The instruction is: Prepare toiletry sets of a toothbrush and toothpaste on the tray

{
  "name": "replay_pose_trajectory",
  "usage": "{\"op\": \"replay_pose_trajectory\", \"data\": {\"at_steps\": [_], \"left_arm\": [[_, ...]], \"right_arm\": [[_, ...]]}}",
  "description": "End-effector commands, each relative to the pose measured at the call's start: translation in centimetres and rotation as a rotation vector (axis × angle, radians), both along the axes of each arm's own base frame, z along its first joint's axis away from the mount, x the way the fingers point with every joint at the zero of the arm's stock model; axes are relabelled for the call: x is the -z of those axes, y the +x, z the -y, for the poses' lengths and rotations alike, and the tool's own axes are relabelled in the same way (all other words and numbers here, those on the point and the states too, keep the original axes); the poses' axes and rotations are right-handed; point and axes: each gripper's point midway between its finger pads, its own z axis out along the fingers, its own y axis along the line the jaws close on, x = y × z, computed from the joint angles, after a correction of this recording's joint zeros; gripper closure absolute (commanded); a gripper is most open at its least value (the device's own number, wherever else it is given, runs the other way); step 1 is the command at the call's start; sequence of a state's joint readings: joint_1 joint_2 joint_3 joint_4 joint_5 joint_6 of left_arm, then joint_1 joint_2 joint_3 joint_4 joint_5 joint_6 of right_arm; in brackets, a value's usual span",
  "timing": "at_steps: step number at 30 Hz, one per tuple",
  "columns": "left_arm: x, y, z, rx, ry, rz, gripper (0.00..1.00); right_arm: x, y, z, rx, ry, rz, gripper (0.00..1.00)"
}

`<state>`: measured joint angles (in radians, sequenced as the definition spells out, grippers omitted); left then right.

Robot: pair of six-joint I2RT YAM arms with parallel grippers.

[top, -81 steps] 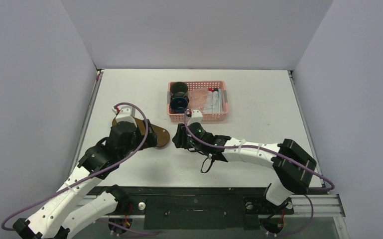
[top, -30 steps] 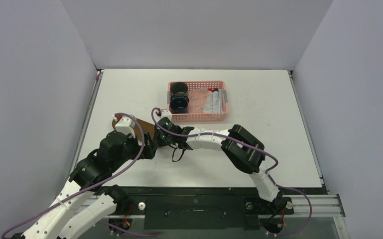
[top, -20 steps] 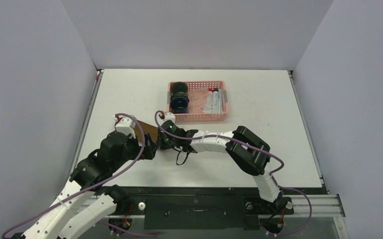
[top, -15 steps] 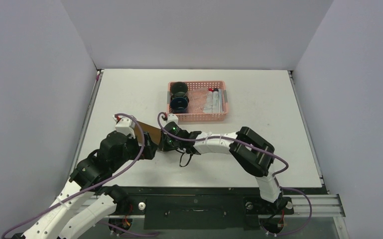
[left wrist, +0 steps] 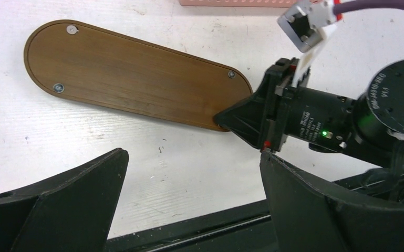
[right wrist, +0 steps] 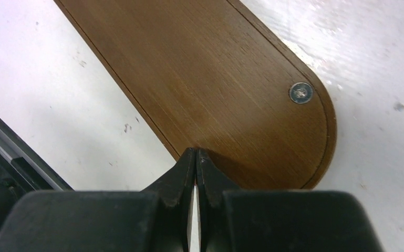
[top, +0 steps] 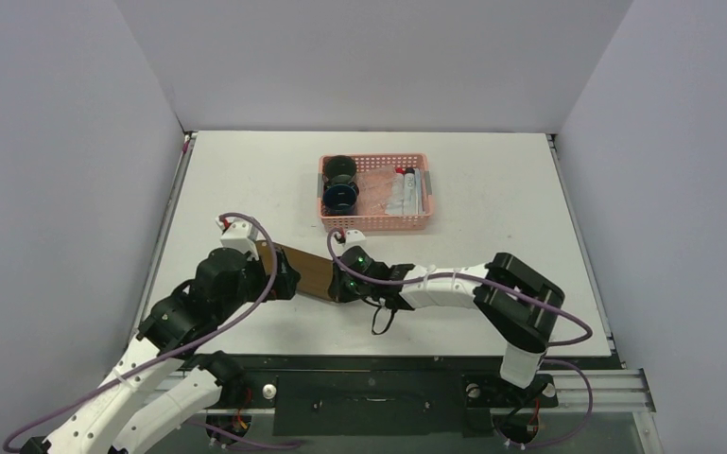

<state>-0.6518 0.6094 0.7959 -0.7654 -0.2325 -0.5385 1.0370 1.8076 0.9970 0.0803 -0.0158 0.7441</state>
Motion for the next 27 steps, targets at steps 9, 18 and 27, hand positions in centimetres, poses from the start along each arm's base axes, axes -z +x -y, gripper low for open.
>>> {"op": "replay_pose_trajectory", "data": {"at_steps": [9,18,27], "left_arm": [[1.3,2.2,1.9,-0.073,-0.086,-0.039,0.03],[1.9,4.3,1.6,-0.170,-0.074,-0.037,0.03],[4.5,7.0,-0.4,-0.332,-0.032,-0.090,0.04]], "right_arm": [[2.5,-2.7,10.1,0.069,-0.177,-0.022,1.00],[0.5,-1.8,13.2,0.134,-0.174,0.020,1.00],[-0.9,-0.2,18.0,0.243,-0.171,0.045,1.00]]}}
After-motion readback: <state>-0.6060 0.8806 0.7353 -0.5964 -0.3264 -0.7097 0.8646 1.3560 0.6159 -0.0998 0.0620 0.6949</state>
